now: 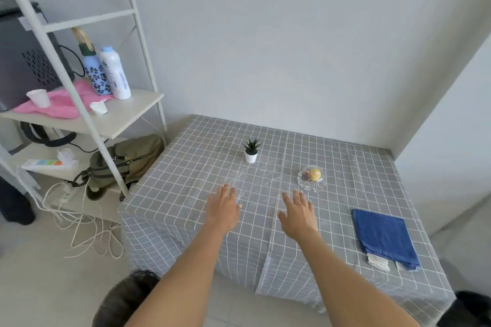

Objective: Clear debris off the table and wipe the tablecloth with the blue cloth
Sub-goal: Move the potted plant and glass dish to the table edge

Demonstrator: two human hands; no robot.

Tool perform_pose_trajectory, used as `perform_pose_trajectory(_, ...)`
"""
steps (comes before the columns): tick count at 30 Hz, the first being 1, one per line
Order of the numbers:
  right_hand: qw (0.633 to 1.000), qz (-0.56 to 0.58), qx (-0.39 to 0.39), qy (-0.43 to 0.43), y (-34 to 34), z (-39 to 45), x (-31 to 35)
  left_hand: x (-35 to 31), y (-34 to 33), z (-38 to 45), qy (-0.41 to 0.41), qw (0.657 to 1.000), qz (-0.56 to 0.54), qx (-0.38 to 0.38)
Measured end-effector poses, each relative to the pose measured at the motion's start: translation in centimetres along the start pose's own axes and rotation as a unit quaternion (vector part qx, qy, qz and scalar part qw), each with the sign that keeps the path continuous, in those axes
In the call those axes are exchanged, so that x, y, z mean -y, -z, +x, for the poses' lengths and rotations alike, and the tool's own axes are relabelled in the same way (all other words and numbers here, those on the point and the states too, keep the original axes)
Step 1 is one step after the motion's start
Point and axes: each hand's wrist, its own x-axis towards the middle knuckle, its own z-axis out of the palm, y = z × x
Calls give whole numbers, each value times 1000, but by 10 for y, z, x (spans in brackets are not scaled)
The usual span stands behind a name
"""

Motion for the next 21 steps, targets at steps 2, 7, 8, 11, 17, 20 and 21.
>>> perform_pose_trajectory(2,1000,3,5,-19,0,6,-16,-13,0,15,-14,1000,-4,6)
perform_pose_trajectory(7,998,12,6,-61,-4,31,-42,-30,0,60,-41,999,-7,17)
perform_pose_trajectory(8,998,9,6,-69,-5,39,-45,-31,-1,71,-45,999,-7,21)
perform_pose_trajectory(11,996,9,2,-85,-5,66,-51,-29,-5,106,-53,998,-12,30)
perform_pose_trajectory(17,992,30,-6,-122,-3,124,-64,-21,-13,175,-55,997,-20,43)
perform_pose_trajectory(20,988,45,-14,-146,-5,143,-72,-19,-17,197,-62,996,-14,65)
perform_pose_trajectory(21,987,47,-17,-150,-6,148,-74,-18,-19,204,-64,996,-13,69)
